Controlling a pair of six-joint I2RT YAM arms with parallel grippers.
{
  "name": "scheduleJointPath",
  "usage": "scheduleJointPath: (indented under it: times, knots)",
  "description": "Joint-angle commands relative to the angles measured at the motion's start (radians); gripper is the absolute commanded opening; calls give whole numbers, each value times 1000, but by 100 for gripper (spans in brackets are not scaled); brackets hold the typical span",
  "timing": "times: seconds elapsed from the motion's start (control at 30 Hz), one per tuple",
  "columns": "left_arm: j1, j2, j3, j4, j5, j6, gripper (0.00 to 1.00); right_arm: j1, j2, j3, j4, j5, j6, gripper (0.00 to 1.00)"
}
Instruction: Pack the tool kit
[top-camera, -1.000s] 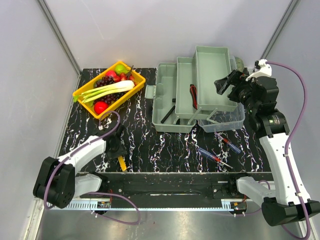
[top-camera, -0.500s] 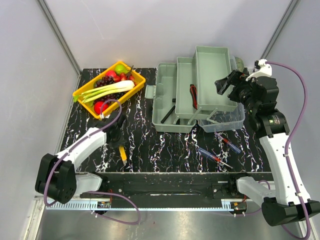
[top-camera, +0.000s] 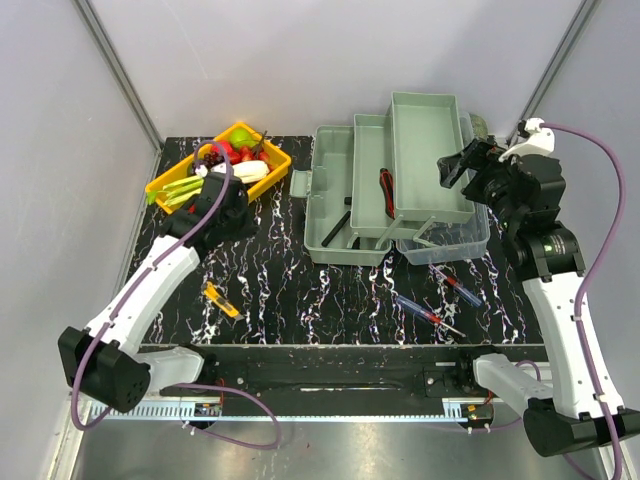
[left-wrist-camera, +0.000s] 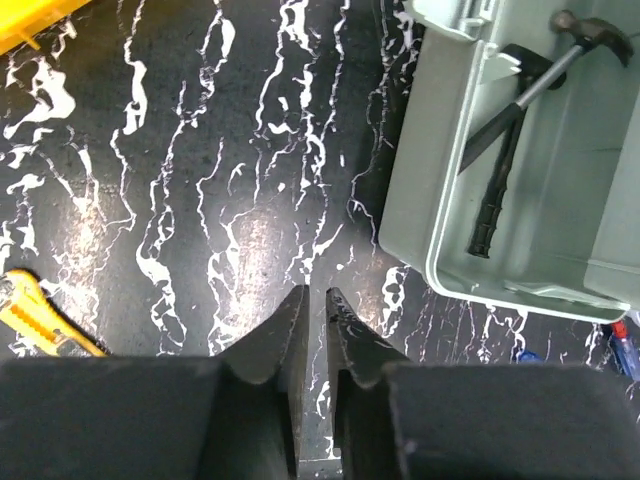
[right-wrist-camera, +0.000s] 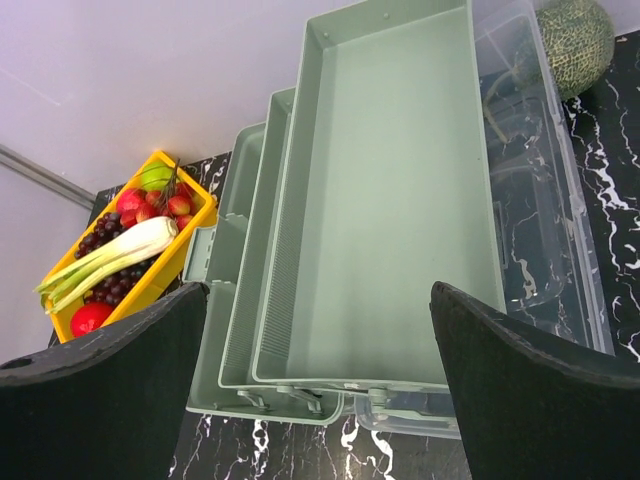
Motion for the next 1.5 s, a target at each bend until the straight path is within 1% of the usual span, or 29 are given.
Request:
scheduleJointPath:
  times: [0.0,0.03,0.07,0.1,0.13,0.2,0.27,0.33,0.5,0.6,0.7,0.83,0.97,1.0,1.03,1.1,1.23,1.4,1.47]
  knots:
    - [6,-6,-2,-54,-118,-25,25,6,-39,37,19,42,-14,98]
    - [12,-6,-22,-66,-129,-36,30,6,-39,36,18,42,-14,98]
    - [18,-6,-45,-80,-152,-48,39,5,-41,32,18,42,-14,98]
    - [24,-11,-74,-91,-175,-68,52,6,-39,29,16,41,-9,98]
    - [33,-17,-108,-94,-186,-85,62,6,-39,25,18,42,-8,98]
    - [58,-35,-171,-111,-210,-139,72,6,-36,19,18,38,-2,98]
    - [93,-55,-233,-126,-227,-186,74,6,-38,13,18,36,3,98]
    - [133,-74,-298,-126,-237,-231,80,6,-41,6,19,38,8,98]
    - [199,-74,-399,-69,-208,-257,81,6,-47,-7,18,41,5,98]
    - [220,-37,-439,-17,-189,-248,79,6,-47,-9,15,46,0,98]
    - [250,15,-476,35,-145,-245,73,6,-52,-7,10,53,-8,98]
    - [270,59,-516,81,-132,-256,64,6,-56,-7,6,62,-15,98]
    - [276,89,-536,98,-119,-265,60,8,-58,-7,1,70,-22,98]
    - [277,96,-542,107,-112,-263,55,6,-59,-7,1,73,-23,98]
    - [277,102,-547,116,-108,-260,52,6,-59,-9,1,78,-25,98]
    - [280,113,-542,124,-103,-257,42,6,-58,-7,1,79,-28,98]
    - [279,98,-504,115,-94,-222,29,8,-53,2,1,79,-38,98]
    - [277,21,-435,75,-111,-176,18,8,-49,8,3,85,-43,98]
    - [267,-3,-395,55,-118,-162,16,6,-47,8,6,87,-43,98]
